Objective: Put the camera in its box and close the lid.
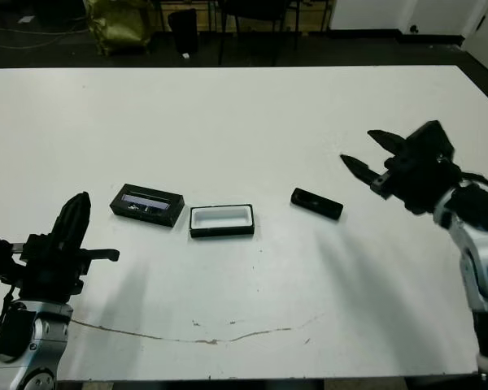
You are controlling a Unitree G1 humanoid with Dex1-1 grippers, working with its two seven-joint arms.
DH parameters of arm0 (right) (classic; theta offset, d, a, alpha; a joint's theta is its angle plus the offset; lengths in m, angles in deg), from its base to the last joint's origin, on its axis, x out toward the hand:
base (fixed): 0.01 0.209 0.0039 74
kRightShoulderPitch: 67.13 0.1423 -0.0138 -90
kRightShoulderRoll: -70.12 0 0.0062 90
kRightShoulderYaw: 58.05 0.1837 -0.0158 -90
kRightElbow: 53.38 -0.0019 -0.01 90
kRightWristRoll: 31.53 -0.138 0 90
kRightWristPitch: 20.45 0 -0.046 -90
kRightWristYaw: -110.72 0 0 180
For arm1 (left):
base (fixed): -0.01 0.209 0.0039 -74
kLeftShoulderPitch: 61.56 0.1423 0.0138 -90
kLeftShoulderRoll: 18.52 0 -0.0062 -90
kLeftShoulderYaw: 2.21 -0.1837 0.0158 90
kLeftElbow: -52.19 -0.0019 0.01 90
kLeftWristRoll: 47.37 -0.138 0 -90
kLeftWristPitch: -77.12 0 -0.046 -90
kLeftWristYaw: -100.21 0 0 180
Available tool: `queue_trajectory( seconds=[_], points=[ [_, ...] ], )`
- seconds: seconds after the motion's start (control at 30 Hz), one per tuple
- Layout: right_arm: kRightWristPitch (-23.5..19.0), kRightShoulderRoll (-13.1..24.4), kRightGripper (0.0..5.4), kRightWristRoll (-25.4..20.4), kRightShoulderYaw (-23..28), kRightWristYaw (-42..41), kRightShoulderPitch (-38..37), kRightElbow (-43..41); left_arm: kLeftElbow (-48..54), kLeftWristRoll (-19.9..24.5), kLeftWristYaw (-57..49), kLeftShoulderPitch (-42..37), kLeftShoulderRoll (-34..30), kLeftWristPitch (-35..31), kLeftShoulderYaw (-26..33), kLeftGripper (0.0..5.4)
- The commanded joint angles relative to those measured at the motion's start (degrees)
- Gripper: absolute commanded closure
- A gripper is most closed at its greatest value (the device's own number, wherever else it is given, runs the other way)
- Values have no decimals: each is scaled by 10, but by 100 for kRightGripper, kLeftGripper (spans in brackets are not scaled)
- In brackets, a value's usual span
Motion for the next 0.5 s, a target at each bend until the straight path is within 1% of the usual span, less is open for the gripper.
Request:
queue_trajectory(
  seconds=[0.03, 0.17, 0.27, 0.3, 0.43, 0.5],
  points=[
    [30, 8, 166, 19, -35, -52, 33, 64, -10, -8, 0, 9, -4, 1, 0, 540],
    [60, -4, 80, 28, -56, -92, 62, 127, -8, -13, -2, 11, -5, 2, -1, 540],
    [64, -14, 13, 33, -67, -101, 72, 152, -8, -12, 0, 12, -5, 1, 1, 540],
    [63, -17, 2, 34, -70, -104, 74, 158, -8, -12, 2, 13, -6, 2, 2, 540],
    [79, -26, 2, 39, -79, -119, 82, 187, -7, -7, 6, 16, -9, -1, 6, 540],
    [77, -29, 2, 34, -80, -133, 86, 201, -8, -6, 8, 17, -10, -2, 8, 540]
  ],
)
